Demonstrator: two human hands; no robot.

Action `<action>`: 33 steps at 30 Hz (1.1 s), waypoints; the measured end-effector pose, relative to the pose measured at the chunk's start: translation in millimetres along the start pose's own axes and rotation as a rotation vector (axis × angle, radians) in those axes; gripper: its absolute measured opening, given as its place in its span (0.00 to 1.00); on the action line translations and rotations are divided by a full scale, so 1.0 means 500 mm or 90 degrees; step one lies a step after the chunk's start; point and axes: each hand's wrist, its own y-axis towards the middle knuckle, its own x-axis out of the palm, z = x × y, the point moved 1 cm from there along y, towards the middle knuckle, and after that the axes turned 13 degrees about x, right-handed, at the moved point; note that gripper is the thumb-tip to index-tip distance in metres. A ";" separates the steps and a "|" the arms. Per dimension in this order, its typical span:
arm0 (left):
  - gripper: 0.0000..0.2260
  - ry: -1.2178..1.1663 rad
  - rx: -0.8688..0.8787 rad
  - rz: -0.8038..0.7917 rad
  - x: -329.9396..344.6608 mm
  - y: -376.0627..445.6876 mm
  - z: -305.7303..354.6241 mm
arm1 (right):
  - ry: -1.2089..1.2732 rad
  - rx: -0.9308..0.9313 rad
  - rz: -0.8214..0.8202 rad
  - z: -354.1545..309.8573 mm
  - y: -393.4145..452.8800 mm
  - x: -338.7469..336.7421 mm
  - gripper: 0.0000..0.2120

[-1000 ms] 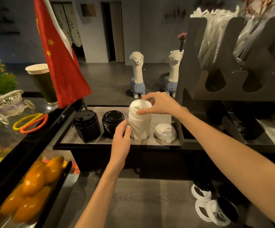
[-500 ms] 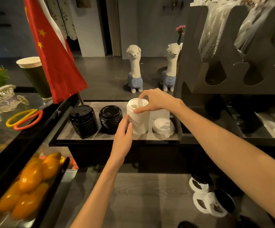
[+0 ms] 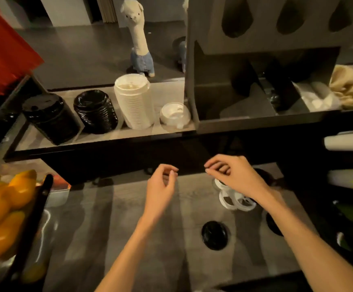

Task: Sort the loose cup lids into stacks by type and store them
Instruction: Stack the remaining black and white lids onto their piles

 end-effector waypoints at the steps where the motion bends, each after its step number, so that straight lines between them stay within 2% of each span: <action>1: 0.05 0.000 -0.010 -0.046 0.031 -0.021 -0.019 | -0.045 0.054 0.003 0.069 0.000 0.020 0.09; 4: 0.06 0.026 -0.019 -0.201 0.121 -0.066 -0.059 | -0.200 0.202 0.019 0.224 0.003 0.070 0.20; 6: 0.07 0.020 -0.045 -0.271 0.165 -0.090 -0.076 | -0.234 0.242 -0.014 0.283 -0.004 0.110 0.26; 8: 0.08 0.011 -0.084 -0.312 0.215 -0.109 -0.083 | -0.288 0.258 -0.033 0.327 -0.018 0.139 0.27; 10: 0.08 0.019 -0.128 -0.340 0.245 -0.122 -0.086 | -0.342 0.258 -0.005 0.341 -0.028 0.165 0.26; 14: 0.08 0.053 -0.161 -0.341 0.277 -0.130 -0.094 | -0.362 0.245 -0.001 0.347 -0.038 0.201 0.26; 19: 0.08 0.109 -0.160 -0.327 0.285 -0.121 -0.109 | -0.305 0.167 -0.042 0.355 -0.067 0.199 0.31; 22: 0.16 0.141 -0.134 -0.334 0.289 -0.117 -0.124 | -0.142 0.156 -0.021 0.365 -0.089 0.185 0.33; 24: 0.17 0.141 -0.123 -0.307 0.295 -0.112 -0.118 | -0.016 0.167 0.003 0.377 -0.099 0.176 0.33; 27: 0.16 -0.032 -0.217 -0.241 0.296 -0.108 -0.081 | 0.139 0.164 0.044 0.375 -0.110 0.157 0.30; 30: 0.23 -0.359 -0.366 -0.301 0.293 -0.112 -0.040 | 0.226 0.109 0.016 0.350 -0.119 0.138 0.26; 33: 0.22 -0.532 -0.388 -0.325 0.282 -0.119 -0.015 | 0.254 0.076 -0.022 0.319 -0.125 0.124 0.26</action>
